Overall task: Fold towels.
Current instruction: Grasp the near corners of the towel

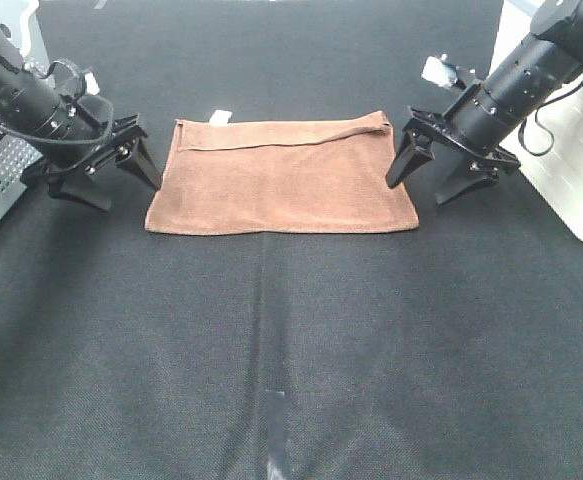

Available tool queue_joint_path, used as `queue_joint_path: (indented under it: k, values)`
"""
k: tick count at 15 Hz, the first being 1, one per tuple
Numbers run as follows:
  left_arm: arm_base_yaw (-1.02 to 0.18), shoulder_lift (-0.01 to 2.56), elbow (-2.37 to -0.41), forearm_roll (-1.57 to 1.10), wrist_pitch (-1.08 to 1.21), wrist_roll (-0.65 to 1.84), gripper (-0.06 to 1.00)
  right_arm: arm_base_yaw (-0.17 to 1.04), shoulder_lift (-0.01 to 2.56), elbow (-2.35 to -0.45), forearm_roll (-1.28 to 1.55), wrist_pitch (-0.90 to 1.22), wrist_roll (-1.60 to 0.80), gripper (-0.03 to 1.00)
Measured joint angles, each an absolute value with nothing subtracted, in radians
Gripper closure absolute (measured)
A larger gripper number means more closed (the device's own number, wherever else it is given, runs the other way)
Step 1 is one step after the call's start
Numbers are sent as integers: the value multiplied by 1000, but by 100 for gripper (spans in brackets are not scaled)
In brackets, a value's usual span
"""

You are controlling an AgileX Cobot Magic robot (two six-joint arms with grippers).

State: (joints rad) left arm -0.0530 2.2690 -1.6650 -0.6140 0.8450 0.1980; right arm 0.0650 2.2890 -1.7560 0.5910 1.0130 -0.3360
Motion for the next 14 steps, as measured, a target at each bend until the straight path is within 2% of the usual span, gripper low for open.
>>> queue_joint_path:
  k: [9,11,14]
  values:
    - [-127,2344,-1668,-645,748,198,22,65,2355,-1755,596,944,-360,24]
    - [-138,2357,-1671,-691,740,198,29,65,2371,-1755,639,937,-363,34]
    - [-143,2371,-1673,-702,737,198,55,65,2385,-1755,676,938,-368,51]
